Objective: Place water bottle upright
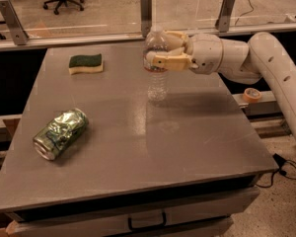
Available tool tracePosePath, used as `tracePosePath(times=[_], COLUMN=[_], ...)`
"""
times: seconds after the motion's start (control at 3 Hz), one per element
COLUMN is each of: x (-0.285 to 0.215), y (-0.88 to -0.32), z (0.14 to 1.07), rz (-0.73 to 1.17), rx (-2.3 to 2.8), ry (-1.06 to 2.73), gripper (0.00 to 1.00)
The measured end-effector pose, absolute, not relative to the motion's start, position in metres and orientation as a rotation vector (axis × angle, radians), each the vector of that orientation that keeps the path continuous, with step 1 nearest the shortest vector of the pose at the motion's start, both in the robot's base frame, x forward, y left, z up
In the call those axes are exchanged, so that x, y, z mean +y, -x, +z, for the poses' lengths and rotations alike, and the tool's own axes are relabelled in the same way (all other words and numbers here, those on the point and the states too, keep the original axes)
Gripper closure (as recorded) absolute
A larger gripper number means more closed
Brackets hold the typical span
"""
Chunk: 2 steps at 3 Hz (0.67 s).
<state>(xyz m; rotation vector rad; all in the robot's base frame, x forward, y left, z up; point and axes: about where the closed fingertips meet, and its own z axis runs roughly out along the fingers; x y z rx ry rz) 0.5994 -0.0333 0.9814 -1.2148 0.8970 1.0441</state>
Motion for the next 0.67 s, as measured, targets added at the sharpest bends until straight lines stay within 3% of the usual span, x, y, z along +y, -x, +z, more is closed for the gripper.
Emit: tracePosePath(times=[0.67], x=[-0.0336], y=[-0.5965], z=[0.9608], rz=[1.072], rx=[0.904], ry=[1.214], gripper=[0.13])
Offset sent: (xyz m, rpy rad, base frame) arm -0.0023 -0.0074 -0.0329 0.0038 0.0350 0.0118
